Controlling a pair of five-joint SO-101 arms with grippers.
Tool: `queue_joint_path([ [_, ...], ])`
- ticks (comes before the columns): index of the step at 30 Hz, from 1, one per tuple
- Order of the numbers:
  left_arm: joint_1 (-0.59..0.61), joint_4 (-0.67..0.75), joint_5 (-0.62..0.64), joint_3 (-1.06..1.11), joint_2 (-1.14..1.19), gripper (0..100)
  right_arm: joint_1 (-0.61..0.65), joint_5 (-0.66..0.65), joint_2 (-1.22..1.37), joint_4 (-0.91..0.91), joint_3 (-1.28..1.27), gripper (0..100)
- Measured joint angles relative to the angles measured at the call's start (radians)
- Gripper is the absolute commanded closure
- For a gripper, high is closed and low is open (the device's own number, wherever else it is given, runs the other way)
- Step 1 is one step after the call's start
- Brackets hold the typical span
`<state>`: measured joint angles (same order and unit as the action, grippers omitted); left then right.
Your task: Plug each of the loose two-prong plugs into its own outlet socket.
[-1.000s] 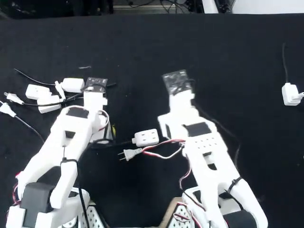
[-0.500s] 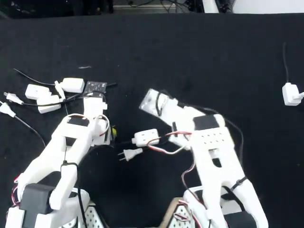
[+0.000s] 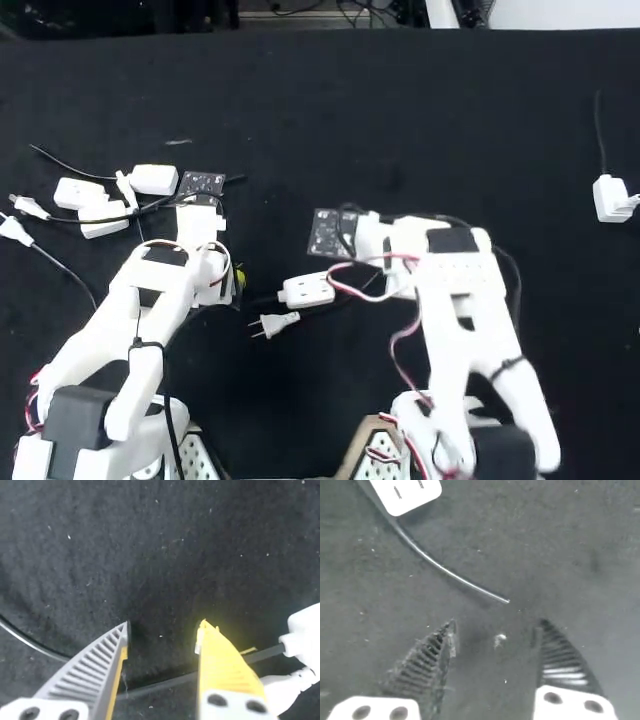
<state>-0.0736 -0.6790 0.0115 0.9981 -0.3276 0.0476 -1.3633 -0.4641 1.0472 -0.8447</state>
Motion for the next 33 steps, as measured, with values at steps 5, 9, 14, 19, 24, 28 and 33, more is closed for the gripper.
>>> queue_joint_path([
  [5, 0.0, 0.0, 0.0, 0.0, 0.0, 78, 0.002, 0.0, 0.167, 0.0, 0.072, 78.3],
  [9, 0.0, 0.0, 0.0, 0.0, 0.0, 78, 0.0, 0.029, 0.267, -0.002, 0.078, 84.9],
  [14, 0.0, 0.0, 0.0, 0.0, 0.0, 78, -0.002, 0.046, 0.296, -0.002, 0.078, 99.3],
  [19, 0.0, 0.0, 0.0, 0.0, 0.0, 78, -0.002, 0.049, 0.296, -0.002, 0.083, 98.8],
  [24, 0.0, 0.0, 0.0, 0.0, 0.0, 78, -0.075, 0.049, 0.296, 0.04, 0.155, 98.7],
  [28, 0.0, 0.0, 0.0, 0.0, 0.0, 78, -0.124, 0.16, 0.295, 0.107, 0.233, 97.6],
  [33, 0.0, 0.006, 0.0, 0.0, 0.0, 78, -0.089, 0.585, 0.315, 0.129, 0.253, 79.0],
])
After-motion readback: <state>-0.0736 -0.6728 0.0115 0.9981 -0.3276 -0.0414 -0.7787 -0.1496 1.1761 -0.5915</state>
